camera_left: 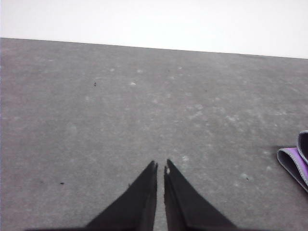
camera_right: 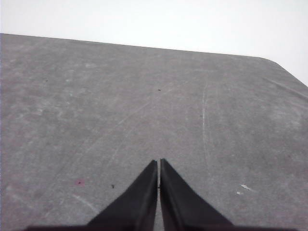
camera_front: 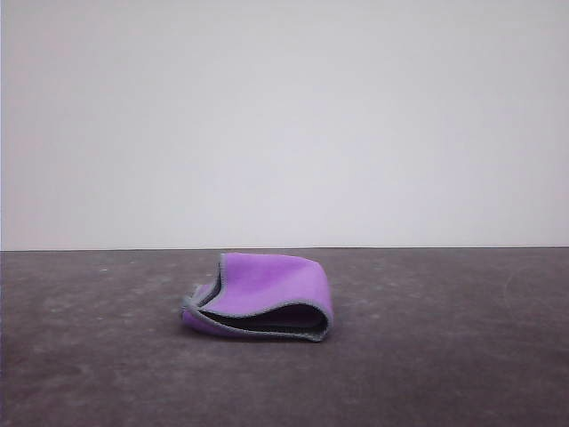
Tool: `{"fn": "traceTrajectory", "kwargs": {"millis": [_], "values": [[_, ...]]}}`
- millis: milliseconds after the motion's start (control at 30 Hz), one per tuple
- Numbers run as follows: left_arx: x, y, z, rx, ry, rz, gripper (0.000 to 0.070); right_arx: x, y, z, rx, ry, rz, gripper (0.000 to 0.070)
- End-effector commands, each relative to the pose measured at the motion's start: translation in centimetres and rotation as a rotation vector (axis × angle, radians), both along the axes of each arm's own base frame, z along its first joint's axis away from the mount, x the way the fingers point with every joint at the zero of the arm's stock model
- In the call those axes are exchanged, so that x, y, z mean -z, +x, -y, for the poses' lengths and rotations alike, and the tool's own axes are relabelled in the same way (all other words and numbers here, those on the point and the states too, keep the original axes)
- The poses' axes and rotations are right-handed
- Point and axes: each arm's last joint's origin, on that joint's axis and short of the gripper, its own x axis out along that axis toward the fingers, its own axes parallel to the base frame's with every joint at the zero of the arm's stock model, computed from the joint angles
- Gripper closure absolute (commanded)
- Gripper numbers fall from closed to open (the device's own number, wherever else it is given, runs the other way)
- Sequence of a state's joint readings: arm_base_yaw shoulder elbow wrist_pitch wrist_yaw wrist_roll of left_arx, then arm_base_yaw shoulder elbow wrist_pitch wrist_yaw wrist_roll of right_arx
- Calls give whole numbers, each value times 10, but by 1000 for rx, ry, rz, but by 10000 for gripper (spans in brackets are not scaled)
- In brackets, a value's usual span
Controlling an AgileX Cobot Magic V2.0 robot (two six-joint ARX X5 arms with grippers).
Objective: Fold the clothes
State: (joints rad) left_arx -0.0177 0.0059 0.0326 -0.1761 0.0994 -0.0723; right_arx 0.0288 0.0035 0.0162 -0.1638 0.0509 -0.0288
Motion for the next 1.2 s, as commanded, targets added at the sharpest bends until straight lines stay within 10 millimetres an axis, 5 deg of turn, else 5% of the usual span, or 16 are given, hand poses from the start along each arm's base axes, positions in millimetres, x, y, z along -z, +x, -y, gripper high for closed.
{"fn": "traceTrajectory", "kwargs": {"millis": [0,1167], "values": [[7,1,0,-6,-1,-25,683,1,0,0,3,14,6,696],[7,1,0,-6,-1,-25,683,1,0,0,3,14,6,696]]}}
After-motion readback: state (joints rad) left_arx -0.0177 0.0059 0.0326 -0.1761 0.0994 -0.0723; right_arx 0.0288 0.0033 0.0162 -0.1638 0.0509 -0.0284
